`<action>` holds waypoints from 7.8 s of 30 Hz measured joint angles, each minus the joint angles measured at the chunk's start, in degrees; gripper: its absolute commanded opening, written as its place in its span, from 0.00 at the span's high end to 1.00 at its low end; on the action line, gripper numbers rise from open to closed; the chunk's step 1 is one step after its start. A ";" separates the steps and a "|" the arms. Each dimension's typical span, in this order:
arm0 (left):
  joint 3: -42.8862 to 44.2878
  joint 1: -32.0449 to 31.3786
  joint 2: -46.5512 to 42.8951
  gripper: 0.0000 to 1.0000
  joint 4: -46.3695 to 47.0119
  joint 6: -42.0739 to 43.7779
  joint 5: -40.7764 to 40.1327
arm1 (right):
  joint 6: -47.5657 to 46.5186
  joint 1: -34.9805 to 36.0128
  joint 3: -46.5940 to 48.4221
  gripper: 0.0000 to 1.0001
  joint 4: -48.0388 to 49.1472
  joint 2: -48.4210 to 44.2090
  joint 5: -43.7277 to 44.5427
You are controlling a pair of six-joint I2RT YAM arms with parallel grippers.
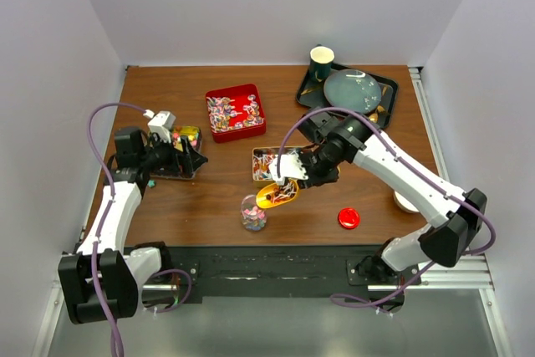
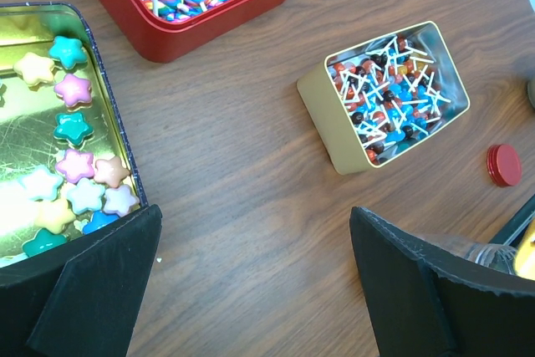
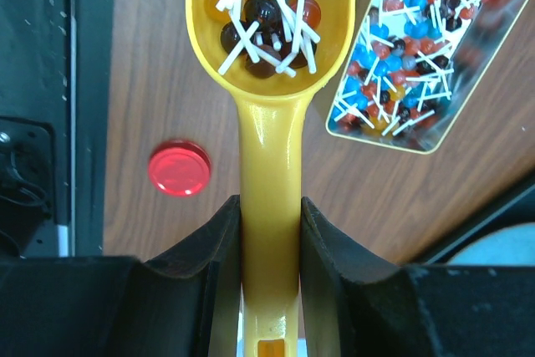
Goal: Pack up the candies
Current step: Place the fake candies in the packing bottle, then scoop the fake candies from the storage box.
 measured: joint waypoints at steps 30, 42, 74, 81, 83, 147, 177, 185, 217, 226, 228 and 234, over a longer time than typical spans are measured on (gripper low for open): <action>-3.72 0.28 -5.05 0.00 6.01 -2.51 3.28 | -1.07 10.08 5.64 1.00 -0.17 4.76 15.28; -3.74 0.87 -5.57 0.00 6.45 -3.28 3.48 | -1.40 11.93 5.97 1.00 -0.20 4.76 18.69; -4.66 1.16 -6.14 0.00 8.44 -4.35 3.78 | -2.58 16.31 7.63 1.00 -0.20 5.35 28.24; -4.79 1.09 -6.14 0.00 10.21 -5.49 6.73 | -2.49 16.52 10.21 1.00 -0.35 5.53 29.29; -4.96 0.70 -6.12 0.01 10.97 -5.90 8.15 | -2.21 16.57 11.47 1.00 -0.39 5.53 29.14; -16.28 -23.50 12.87 0.08 34.14 -12.48 -9.84 | -2.78 -9.73 23.41 1.00 -0.63 18.86 16.41; -20.06 -35.63 27.71 0.10 58.55 -8.20 -14.60 | -3.39 -8.98 17.90 1.00 0.35 28.96 28.87; -20.04 -36.44 30.73 0.11 63.25 -8.24 -14.53 | -3.58 -7.98 16.52 1.00 0.35 28.98 29.35; -19.91 -37.03 32.17 0.10 65.55 -8.17 -16.35 | -2.99 -1.97 19.19 1.00 0.24 39.15 25.03; -19.89 -36.35 32.37 0.10 65.79 -8.28 -16.31 | 2.14 -1.55 15.69 1.00 1.97 39.08 18.45; -19.89 -36.11 32.37 0.10 65.77 -8.28 -16.11 | 3.41 -1.49 12.48 1.00 4.35 36.57 17.05; -19.89 -34.40 31.61 0.10 64.59 -8.26 -14.14 | 5.84 -2.84 5.97 1.00 11.54 32.85 12.68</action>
